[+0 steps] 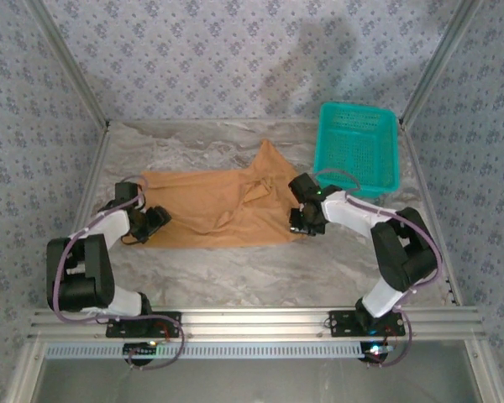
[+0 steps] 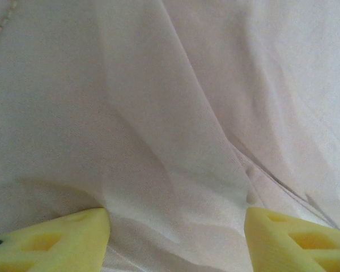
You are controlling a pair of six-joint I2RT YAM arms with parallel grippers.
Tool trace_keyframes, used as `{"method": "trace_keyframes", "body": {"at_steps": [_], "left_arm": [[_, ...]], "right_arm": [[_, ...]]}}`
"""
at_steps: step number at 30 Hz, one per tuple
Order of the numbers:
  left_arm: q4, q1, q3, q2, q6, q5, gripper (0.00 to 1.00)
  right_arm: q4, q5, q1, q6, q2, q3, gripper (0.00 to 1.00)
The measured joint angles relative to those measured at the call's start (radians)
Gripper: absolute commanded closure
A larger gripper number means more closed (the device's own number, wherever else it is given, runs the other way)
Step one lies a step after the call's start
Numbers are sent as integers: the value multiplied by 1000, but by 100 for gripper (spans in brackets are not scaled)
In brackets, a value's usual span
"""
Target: Fold the inside-out t-shirt
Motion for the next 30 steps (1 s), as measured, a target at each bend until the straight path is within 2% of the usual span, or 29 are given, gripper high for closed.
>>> {"method": "trace_keyframes", "body": {"at_steps": [4,10,13,16,17,20,23,25,27,30], "left_arm": [[29,51,20,40,0,26,35],[73,86,19,55,-3,46,36],[80,86,16,55,-3,48,36],[80,85,16,53,-3,48,36],[80,83,15,50,-4,48,36],[77,63,8,33,-6,40,36],[37,26,8,8,-8,11,36],[-8,-4,9,-20,-7,-16,35],[-55,-34,18,-64,-3,-43,34],[-90,-64,48,-126,5,-60,34]], "right_arm": [[-17,45,21,4,-75,-36,100],[-23,62,63,79,-441,-260,100],[-4,50,107,152,-545,-380,100],[27,48,172,220,-559,-451,98],[38,47,192,240,-557,-464,91],[47,53,230,269,-530,-465,60],[-23,82,240,259,-492,-402,45],[-59,97,228,236,-476,-333,43],[-68,96,179,205,-451,-266,45],[-40,96,68,159,-372,-201,60]]}}
